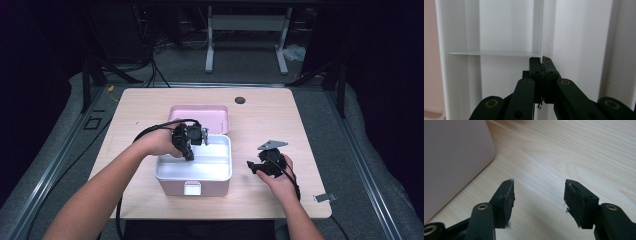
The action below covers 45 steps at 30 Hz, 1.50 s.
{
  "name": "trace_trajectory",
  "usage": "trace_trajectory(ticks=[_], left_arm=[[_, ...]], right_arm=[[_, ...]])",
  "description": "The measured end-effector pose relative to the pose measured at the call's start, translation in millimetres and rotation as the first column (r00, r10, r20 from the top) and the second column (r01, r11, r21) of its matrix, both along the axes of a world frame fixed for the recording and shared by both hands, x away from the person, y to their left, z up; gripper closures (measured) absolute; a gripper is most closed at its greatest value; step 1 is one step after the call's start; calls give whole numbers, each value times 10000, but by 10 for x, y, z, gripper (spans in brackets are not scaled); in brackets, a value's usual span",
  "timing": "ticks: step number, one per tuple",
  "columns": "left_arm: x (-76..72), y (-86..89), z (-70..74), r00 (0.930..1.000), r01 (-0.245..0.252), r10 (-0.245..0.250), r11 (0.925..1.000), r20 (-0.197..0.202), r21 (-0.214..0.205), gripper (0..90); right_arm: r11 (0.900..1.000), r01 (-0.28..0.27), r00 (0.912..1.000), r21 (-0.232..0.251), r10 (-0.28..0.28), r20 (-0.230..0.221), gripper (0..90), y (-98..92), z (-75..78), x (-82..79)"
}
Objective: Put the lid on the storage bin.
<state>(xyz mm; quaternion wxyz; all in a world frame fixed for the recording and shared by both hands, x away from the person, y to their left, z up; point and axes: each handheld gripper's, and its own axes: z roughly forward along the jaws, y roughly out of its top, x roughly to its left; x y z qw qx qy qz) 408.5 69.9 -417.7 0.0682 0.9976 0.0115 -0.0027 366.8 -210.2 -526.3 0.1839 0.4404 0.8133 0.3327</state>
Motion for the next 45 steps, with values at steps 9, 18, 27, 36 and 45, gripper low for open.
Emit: trace_trajectory(ticks=[9,18,27,36,45], left_arm=[[-35,-17,-27,9995,-166,164,9998,255,87,877],[-48,-43,-30,9991,-311,304,9992,296,248,873],[-65,-42,-31,9985,-294,284,9993,467,225,872],[-67,-39,-33,9984,-289,279,9994,501,193,873],[-76,-46,-30,9983,-294,279,9992,514,287,872]], right_arm=[[9993,192,9997,308,-197,171,403,15,103,87],[9978,357,9992,557,-345,-226,417,101,400,322],[9976,483,9978,496,-460,-470,413,254,611,642],[9975,509,9980,494,-490,-393,427,366,758,839],[9937,589,9959,949,-520,-735,460,421,880,1034]])
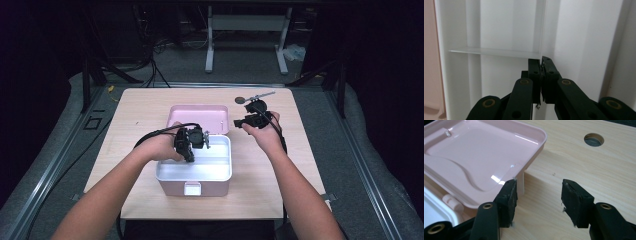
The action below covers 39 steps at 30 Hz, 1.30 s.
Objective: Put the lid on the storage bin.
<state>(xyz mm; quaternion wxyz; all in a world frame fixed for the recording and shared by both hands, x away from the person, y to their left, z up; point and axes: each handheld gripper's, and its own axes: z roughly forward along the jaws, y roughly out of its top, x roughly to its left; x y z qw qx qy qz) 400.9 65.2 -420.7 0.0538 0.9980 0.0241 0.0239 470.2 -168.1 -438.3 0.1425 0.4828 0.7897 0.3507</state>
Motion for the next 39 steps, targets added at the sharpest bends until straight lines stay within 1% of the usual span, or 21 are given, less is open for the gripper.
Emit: trace_trajectory(ticks=[1,2,3,6,7,8,11,12,14,16,17,18,19,20,24,27,32,34,37,38,39], left_arm=[[0,0,1,10000,2,-2,10000,12,15,873],[-2,1,-1,10000,-2,2,10000,46,-3,872],[-2,1,-1,10000,0,0,10000,48,1,872],[-4,4,-1,10000,-48,48,10000,0,-34,873],[-2,7,-3,10000,-21,21,10000,-3,-75,872],[-2,9,-4,10000,-21,21,9999,-5,-102,872],[-4,10,-4,10000,-37,37,9999,1,-113,872],[-4,10,-4,10000,-34,34,9999,10,-107,872],[-5,9,-2,10000,-29,29,10000,19,-82,872],[-4,11,-3,10000,-20,20,9999,13,-103,872],[-4,12,-3,10000,-34,34,9999,4,-121,872],[-3,12,-4,10000,-34,34,9999,-4,-127,872],[-2,13,-3,10000,-33,33,9999,11,-128,872],[-2,13,-3,10000,-33,33,9999,4,-132,872],[-3,15,-5,10000,12,-11,9999,45,-144,872],[-5,18,2,10000,16,-16,9999,66,-109,872],[-5,32,-4,10000,-20,21,9997,27,-256,873],[-7,34,-1,10000,-36,37,9997,39,-231,873],[-8,35,-3,10000,-33,34,9997,29,-254,873],[-8,35,-3,10000,-31,32,9997,30,-258,873],[-8,34,-1,10000,-25,26,9997,41,-234,873]], right_arm=[[10000,44,10000,-7,-44,25,463,14,13,21],[10000,-33,10000,39,34,-52,463,28,30,51],[10000,28,10000,-5,-28,-4,464,47,35,68],[9999,-60,10000,-86,60,-64,469,102,52,144],[9999,-16,10000,-126,15,-69,470,116,56,162],[9999,-53,9998,-103,51,-170,471,136,62,195],[9998,-47,9999,-180,45,-142,479,198,59,275],[9999,-75,9999,-113,73,-154,490,212,55,303],[9996,-49,9997,-263,43,-231,500,247,45,363],[9995,3,9994,-310,-14,-347,515,285,35,414],[9995,-69,9992,-316,56,-403,521,295,34,434],[9993,11,9993,-385,-25,-360,533,317,29,459],[9993,-20,9990,-367,3,-449,537,325,29,476],[9991,66,9989,-425,-85,-459,549,348,15,504],[9989,107,9973,-453,-139,-725,581,403,-46,594],[9987,244,9956,-457,-284,-890,587,449,-103,663],[9988,318,9931,-384,-360,-1114,610,502,-178,747],[9987,322,9917,-397,-368,-1231,618,506,-203,767],[9981,480,9899,-396,-529,-1318,623,509,-236,787],[9983,447,9893,-370,-494,-1373,625,505,-236,790],[9981,498,9895,-359,-542,-1343,627,507,-241,791]])
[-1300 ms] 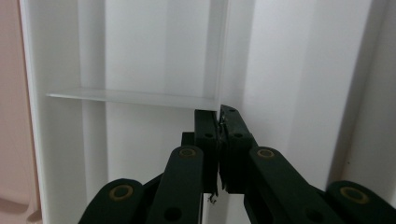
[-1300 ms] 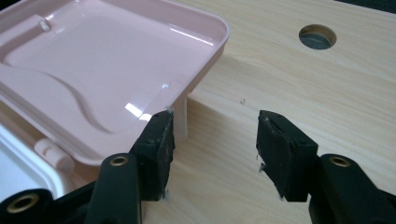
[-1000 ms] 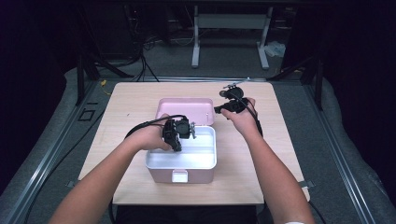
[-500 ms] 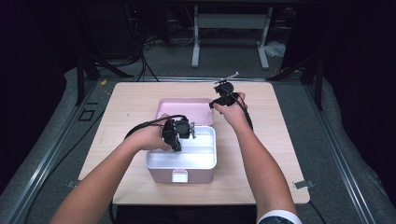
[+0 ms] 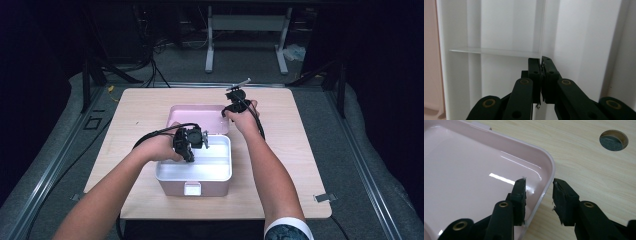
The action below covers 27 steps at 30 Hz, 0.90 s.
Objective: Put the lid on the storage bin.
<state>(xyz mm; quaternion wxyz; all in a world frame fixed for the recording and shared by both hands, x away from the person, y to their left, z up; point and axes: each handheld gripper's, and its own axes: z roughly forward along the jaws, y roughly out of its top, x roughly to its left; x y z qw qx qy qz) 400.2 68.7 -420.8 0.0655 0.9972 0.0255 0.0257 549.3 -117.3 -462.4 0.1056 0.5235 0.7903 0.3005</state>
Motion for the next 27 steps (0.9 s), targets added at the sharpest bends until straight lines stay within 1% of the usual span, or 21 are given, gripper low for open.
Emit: trace_trajectory(ticks=[7,9,12,16,17,18,20,21,26,27], left_arm=[[4,-2,-1,10000,66,-66,10000,16,-11,873],[3,-3,-1,10000,66,-66,10000,20,-10,873],[5,-2,-1,10000,71,-71,10000,12,-14,874],[6,-3,-1,10000,71,-71,10000,7,-6,873],[5,-4,-2,10000,60,-60,10000,7,-14,873],[5,-4,-2,10000,59,-59,10000,9,-11,873],[5,-4,-2,10000,58,-58,10000,7,-12,873],[5,-4,-2,10000,56,-56,10000,9,-13,873],[3,-6,-1,10000,58,-58,10000,22,4,873],[3,-6,-1,10000,60,-60,10000,18,4,873]], right_arm=[[10000,16,10000,-65,-16,-42,651,6,-17,12],[10000,9,9999,-33,-9,-143,654,3,-19,18],[10000,87,9999,-27,-88,-84,665,3,-26,27],[9998,170,9994,83,-167,-292,715,1,-22,34],[9997,221,9992,54,-219,-343,718,4,-19,35],[9993,386,9989,10,-385,-262,721,14,-23,34],[9992,393,9981,83,-389,-474,729,11,-7,33],[9986,529,9977,8,-529,-426,735,22,-2,31],[9969,735,9964,-285,-746,-408,760,61,55,15],[9957,873,9955,-294,-883,-343,766,68,62,13]])
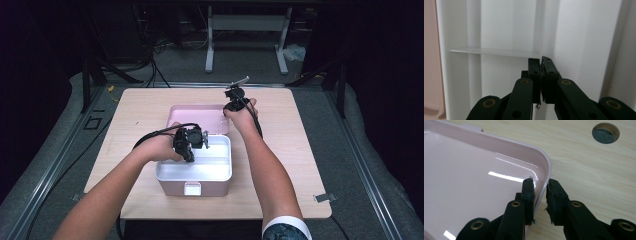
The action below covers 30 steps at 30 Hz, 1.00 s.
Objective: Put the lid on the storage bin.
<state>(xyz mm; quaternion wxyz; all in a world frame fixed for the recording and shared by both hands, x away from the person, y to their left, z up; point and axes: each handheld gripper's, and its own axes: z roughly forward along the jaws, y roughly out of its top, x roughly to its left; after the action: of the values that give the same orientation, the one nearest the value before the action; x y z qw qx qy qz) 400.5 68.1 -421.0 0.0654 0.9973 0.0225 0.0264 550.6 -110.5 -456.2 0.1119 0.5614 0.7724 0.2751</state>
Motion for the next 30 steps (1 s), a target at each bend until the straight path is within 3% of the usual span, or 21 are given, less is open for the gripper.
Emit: trace_trajectory(ticks=[5,12,25,30], left_arm=[[0,-1,-1,10000,1,-1,10000,4,-5,873],[0,0,0,10000,4,-4,10000,-4,-3,873],[5,-4,2,10000,17,-17,10000,-45,43,873],[5,-2,1,10000,22,-22,10000,-48,24,873]], right_arm=[[9996,273,9995,-64,-274,-146,784,18,47,-13],[9992,302,9994,-257,-298,174,793,46,111,-48],[9997,237,9988,88,-241,429,802,7,242,-117],[9996,275,9965,81,-280,791,805,4,288,-155]])
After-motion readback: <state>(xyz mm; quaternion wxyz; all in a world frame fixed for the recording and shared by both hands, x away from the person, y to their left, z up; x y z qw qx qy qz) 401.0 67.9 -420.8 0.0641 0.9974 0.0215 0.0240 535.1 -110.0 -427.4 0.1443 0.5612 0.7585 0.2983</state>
